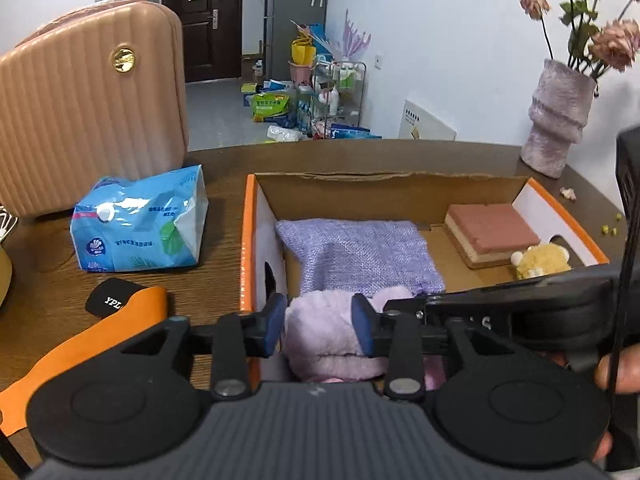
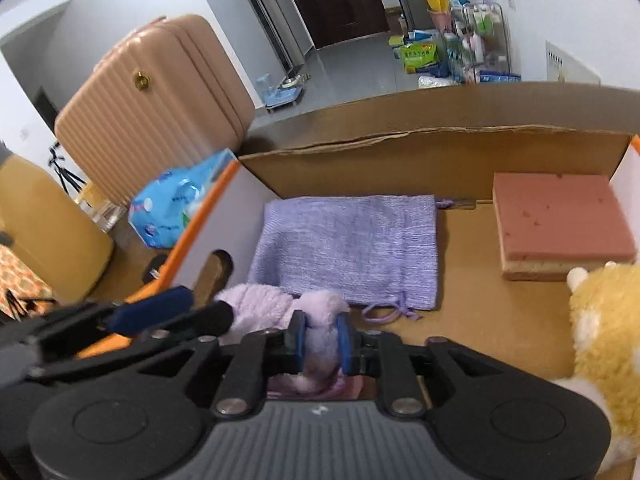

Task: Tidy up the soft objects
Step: 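Carry the lavender towel with both grippers into the box and release it, then withdraw both grippers from the box toward the pile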

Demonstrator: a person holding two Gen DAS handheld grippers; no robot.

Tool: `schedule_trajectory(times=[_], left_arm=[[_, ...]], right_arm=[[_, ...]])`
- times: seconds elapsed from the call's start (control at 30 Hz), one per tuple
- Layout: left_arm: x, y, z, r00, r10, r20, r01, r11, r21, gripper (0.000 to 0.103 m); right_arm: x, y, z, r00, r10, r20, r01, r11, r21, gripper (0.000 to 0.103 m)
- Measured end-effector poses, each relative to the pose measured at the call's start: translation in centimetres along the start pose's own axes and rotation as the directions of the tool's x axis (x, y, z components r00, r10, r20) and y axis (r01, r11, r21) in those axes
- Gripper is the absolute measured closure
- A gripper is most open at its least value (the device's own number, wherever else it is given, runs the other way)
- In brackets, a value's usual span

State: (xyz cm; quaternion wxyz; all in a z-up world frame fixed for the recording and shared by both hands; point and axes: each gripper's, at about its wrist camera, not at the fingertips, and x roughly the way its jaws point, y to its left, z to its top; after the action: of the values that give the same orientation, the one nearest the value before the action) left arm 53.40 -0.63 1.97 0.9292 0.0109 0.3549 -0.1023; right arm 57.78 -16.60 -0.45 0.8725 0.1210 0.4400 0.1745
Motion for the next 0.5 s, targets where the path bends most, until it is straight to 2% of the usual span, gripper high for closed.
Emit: schedule_trajectory(times=[0.07,0.1,0.27,0.3,0.47,0.5], left_arm=[[-0.8,0.3,0.3,1.000,-0.002,0.013,0.003,1.000,-0.011,0.060],[-1.4,0.4,0.4,1.000,0.001,0.020,0.000,1.000,-0.015,0.059],[-7.1,-0.1,1.2,0.995,0.015,0.097,-0.017,1.000,0.013,0.049],[-8.4,-0.1,1.2,0.994,0.017,0.111,-0.019,1.000,0.012,0.044],[-14.7,-0.3,-0.4,0.985,0.064,0.162,-0.069,0.997,0.026,0.034],[-15.6,-0.4,-0.7,0.983,0.073,0.167,-0.078,0.997,0.025,0.033]], right_arm=[[-0.6,0.5,-0.3,0.999,-0.026,0.025,0.026,0.999,-0.022,0.069],[-1.1,0.6,-0.3,0.998,-0.043,0.038,0.044,0.999,-0.030,0.059],[-7.3,0.4,-0.3,0.988,-0.055,0.145,0.063,0.997,-0.053,0.057],[-9.0,0.4,-0.3,0.984,-0.062,0.170,0.074,0.995,-0.065,0.056],[-18.3,0.4,-2.7,0.953,-0.090,0.290,0.134,0.982,-0.135,0.048],[-19.8,0.2,-3.3,0.945,-0.097,0.312,0.148,0.978,-0.146,0.044]])
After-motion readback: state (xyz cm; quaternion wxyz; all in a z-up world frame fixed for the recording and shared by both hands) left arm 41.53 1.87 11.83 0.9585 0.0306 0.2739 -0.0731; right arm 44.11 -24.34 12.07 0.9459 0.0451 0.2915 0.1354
